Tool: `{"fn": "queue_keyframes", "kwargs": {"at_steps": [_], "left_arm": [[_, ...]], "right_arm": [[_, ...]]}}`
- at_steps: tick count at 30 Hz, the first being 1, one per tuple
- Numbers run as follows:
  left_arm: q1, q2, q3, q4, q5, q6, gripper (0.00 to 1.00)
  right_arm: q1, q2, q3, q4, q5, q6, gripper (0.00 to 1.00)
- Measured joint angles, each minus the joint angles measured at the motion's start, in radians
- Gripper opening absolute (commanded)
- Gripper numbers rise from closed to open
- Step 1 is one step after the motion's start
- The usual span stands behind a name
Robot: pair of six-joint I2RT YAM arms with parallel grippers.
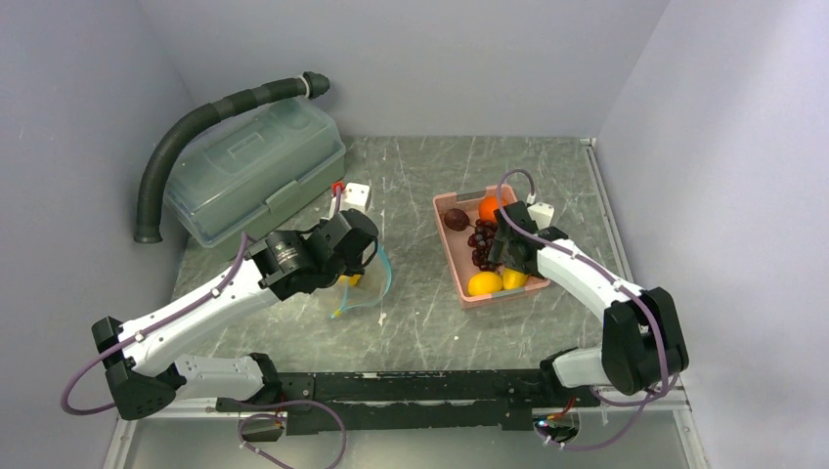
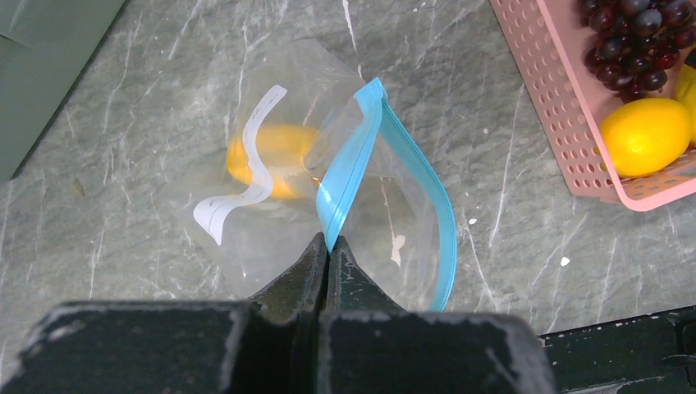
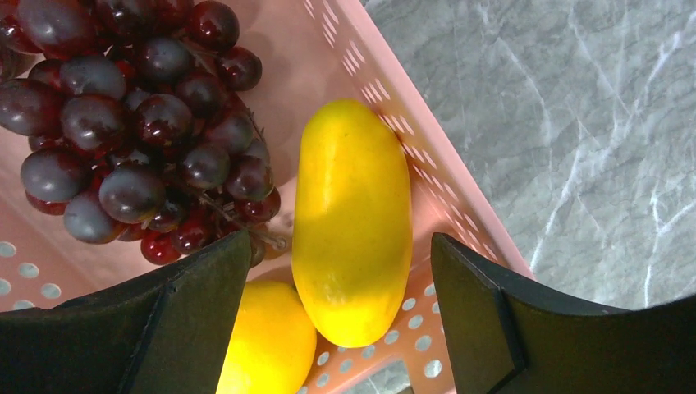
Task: Place the food in the zip-top bag and seal the zipper
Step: Pick up the fake fruit from the bin.
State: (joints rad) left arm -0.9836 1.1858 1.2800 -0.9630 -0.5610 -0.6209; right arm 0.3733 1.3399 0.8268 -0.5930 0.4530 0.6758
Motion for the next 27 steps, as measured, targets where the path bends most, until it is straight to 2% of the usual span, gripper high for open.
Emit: {"fn": "queue_keyframes", "kwargs": {"at_steps": [10,20,27], "left_arm": [[0.001,-0.004,0.000,0.000,0.013,0.000,0.01],[0.002,-0.005,0.000,0.000,0.015,0.000,0.00],[0.003,-0.005,0.000,0.000,0.015,0.000,0.00]], "right_arm": [[-0.027,0.056,-0.023,0.058,-0.040,0.005,0.71],[-0.032,0.044,-0.037,0.076,-0.047,0.007,0.42],[-0.032,-0.047,-0.036,0.057,-0.044,0.006,0.38]]}}
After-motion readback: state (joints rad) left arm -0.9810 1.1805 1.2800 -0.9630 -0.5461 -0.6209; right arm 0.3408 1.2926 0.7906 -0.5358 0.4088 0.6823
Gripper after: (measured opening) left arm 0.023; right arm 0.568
